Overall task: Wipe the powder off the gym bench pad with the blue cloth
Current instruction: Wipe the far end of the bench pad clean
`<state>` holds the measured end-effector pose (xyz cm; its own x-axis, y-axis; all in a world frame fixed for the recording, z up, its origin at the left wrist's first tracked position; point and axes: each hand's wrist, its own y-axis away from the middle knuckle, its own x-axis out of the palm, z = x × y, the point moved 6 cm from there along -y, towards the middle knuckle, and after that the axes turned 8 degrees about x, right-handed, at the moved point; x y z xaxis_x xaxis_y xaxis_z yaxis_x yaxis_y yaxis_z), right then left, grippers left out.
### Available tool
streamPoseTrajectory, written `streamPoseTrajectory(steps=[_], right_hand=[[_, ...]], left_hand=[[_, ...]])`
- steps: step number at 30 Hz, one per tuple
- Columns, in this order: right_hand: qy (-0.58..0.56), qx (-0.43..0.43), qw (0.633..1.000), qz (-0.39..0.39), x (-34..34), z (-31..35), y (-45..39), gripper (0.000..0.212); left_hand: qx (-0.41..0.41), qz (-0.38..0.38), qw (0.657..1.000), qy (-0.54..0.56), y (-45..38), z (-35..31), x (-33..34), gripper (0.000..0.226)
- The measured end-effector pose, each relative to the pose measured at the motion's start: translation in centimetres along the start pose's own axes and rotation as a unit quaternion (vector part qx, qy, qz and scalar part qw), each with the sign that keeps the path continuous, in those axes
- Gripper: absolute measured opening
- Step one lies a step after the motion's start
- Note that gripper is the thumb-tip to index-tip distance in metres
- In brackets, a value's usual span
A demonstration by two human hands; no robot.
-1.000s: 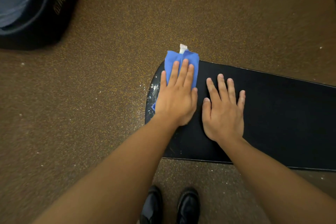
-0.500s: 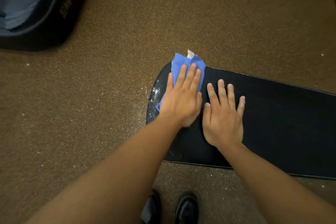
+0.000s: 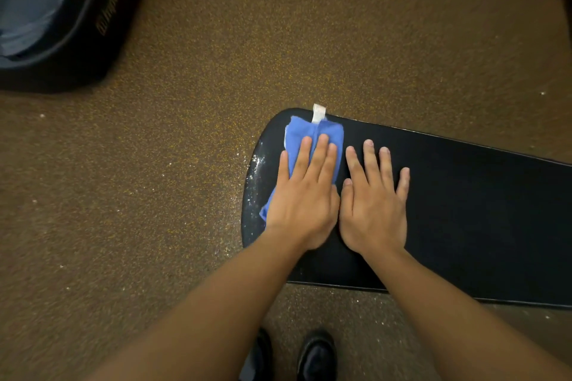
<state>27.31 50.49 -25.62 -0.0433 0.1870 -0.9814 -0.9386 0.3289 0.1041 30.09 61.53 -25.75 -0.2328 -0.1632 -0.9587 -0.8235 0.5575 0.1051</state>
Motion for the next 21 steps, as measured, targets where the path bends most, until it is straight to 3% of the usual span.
streamPoseTrajectory(steps=[4,8,11,16,21], right_hand=[[-0.008,-0.004,1.000,-0.008,-0.1,-0.1,0.1,0.056],[-0.016,0.002,1.000,-0.008,0.0,-0.1,0.1,0.056],[-0.011,-0.001,1.000,-0.008,0.1,0.1,0.1,0.056],[-0.010,0.002,1.000,-0.009,0.0,-0.2,0.1,0.056],[-0.009,0.000,1.000,-0.009,0.0,-0.2,0.1,0.056]], left_hand=[[-0.023,-0.007,1.000,0.007,-2.4,2.2,-1.0,0.068],[-0.067,-0.053,0.996,0.025,3.6,1.0,-0.2,0.064],[-0.049,-0.053,0.997,-0.002,7.1,-1.7,0.7,0.062],[-0.015,-0.030,0.999,0.003,3.4,0.3,0.1,0.062],[-0.064,-0.052,0.996,0.027,4.5,1.7,-0.3,0.063]])
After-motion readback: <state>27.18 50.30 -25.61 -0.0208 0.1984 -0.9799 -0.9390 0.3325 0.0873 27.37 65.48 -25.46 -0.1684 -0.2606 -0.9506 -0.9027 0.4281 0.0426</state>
